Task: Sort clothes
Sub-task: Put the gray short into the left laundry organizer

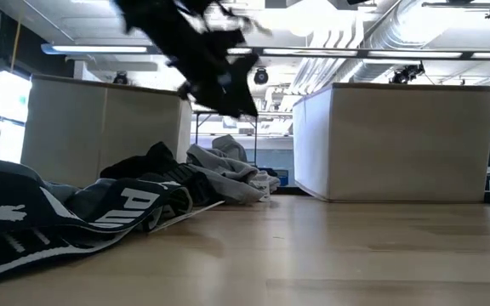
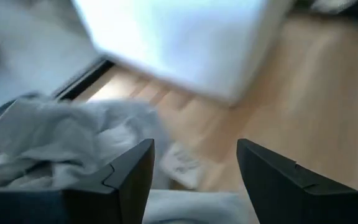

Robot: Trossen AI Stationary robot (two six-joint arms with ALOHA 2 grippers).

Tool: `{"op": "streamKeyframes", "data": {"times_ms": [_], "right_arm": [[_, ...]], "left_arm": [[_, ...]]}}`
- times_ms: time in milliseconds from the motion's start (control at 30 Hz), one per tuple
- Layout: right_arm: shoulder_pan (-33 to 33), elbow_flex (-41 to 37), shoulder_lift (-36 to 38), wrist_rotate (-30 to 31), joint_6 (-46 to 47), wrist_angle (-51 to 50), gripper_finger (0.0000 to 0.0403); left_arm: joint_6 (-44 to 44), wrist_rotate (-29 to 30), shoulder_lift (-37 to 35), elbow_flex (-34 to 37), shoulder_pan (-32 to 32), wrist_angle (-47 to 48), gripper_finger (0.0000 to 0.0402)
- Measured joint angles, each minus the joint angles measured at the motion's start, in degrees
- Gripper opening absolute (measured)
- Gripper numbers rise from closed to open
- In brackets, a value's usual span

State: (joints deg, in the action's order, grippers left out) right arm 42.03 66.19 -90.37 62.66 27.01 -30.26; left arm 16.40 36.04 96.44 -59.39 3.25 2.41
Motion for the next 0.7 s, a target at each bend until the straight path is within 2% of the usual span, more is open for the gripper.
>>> {"op": "streamKeyframes", "data": {"times_ms": [100,200,333,467,567,700], "right_arm": [[0.00,0.00,0.00,-0.25,0.10,0.41,0.0201],[0.01,0.00,0.00,-0.36,1.37,0.92,0.0201],[0.01,0.00,0.00,-2.29,3.60,0.91,0.0201],[0.01,0.00,0.00,-4.71,4.14,1.02,0.0201],[0.01,0.00,0.00,-5.47,4.52,0.98,0.0201],[0.13,0.00,0.00,-5.49,4.63,1.01,0.0201]], "left_arm": [[2.47,-1.09,6.52,-8.62,-3.43,13.77,0.0209],[3.41,-4.26,12.19,-13.68,-6.02,21.42,0.0207],[2.59,-13.96,18.67,-15.72,-9.09,22.78,0.0208],[2.62,-18.37,22.96,-16.06,-10.94,22.84,0.0204],[0.07,-21.07,24.83,-16.27,-11.18,22.87,0.0175],[-5.68,-24.96,24.55,-16.24,-10.47,21.88,0.0092]]}}
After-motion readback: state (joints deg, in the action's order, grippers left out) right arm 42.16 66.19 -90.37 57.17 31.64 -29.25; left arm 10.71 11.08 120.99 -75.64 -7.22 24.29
